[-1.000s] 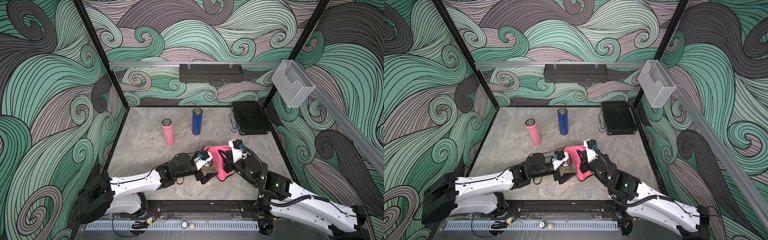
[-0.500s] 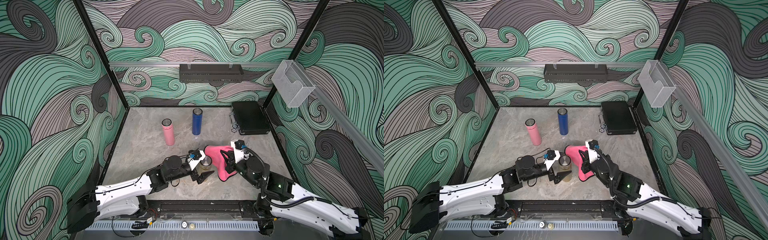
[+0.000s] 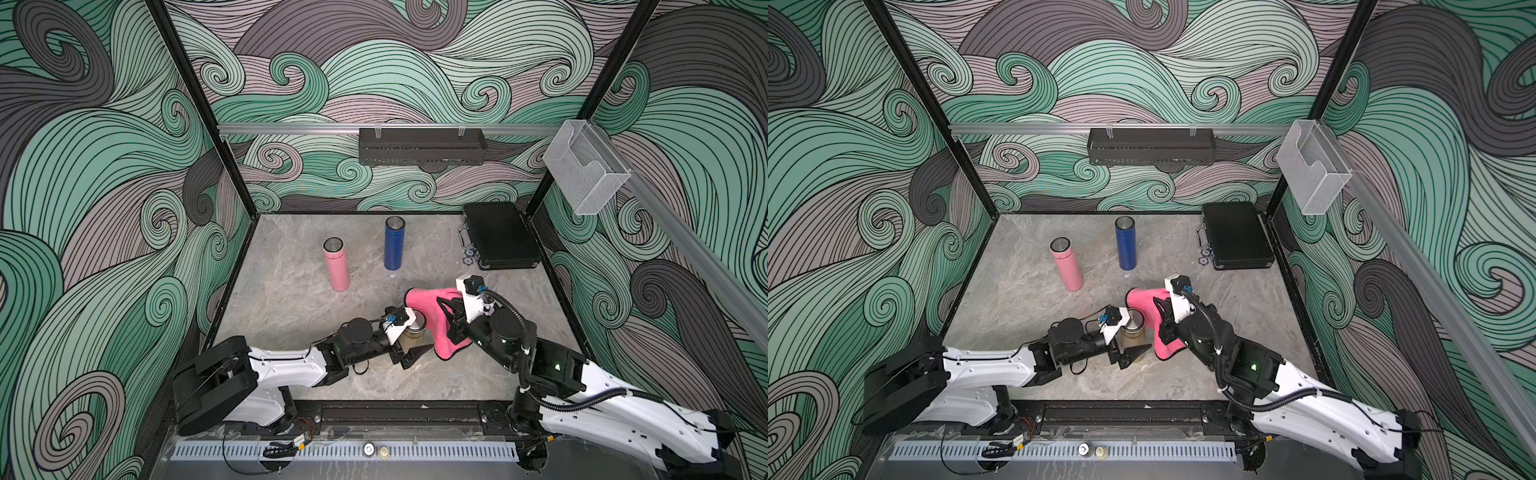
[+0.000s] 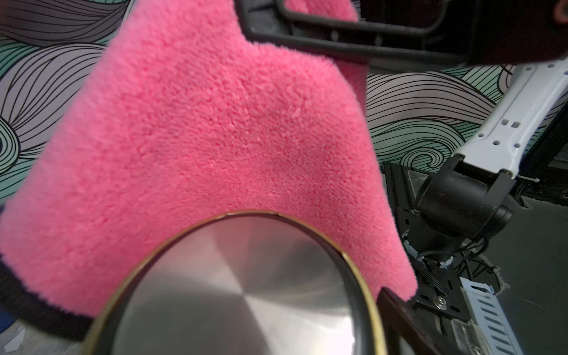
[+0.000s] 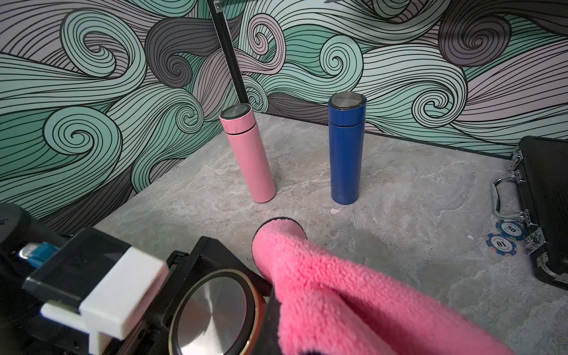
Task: Wipe the surface of the thermos
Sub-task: Wipe the dirt from the surface of the thermos.
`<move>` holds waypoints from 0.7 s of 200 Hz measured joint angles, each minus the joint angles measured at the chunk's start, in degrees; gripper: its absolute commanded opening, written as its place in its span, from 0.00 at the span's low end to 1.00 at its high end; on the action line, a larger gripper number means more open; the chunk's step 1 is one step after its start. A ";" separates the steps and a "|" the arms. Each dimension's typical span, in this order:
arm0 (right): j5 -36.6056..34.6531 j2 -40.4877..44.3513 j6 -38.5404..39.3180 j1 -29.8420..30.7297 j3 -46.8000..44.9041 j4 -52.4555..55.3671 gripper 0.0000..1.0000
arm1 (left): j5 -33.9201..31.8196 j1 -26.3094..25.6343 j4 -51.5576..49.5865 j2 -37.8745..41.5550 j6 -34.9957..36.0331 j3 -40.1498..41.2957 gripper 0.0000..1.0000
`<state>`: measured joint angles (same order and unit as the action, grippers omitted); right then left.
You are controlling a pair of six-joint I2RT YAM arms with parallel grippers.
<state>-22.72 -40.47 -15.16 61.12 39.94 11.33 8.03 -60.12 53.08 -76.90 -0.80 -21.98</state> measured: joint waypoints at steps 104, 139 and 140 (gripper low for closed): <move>0.83 -0.09 0.04 0.20 0.02 0.37 0.00 | -1.31 0.13 20.22 -11.67 1.75 2.60 0.62; 2.23 -1.57 0.63 1.27 0.76 0.52 0.00 | -1.18 0.44 20.85 -12.04 1.77 2.62 0.27; 2.25 -1.62 0.63 1.31 0.79 0.52 0.00 | -1.18 0.44 20.85 -12.04 1.79 2.62 0.27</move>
<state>-20.47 -42.09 -14.52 62.43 40.73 11.86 6.85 -59.68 73.93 -88.95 0.99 -19.35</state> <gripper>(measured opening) 0.061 0.594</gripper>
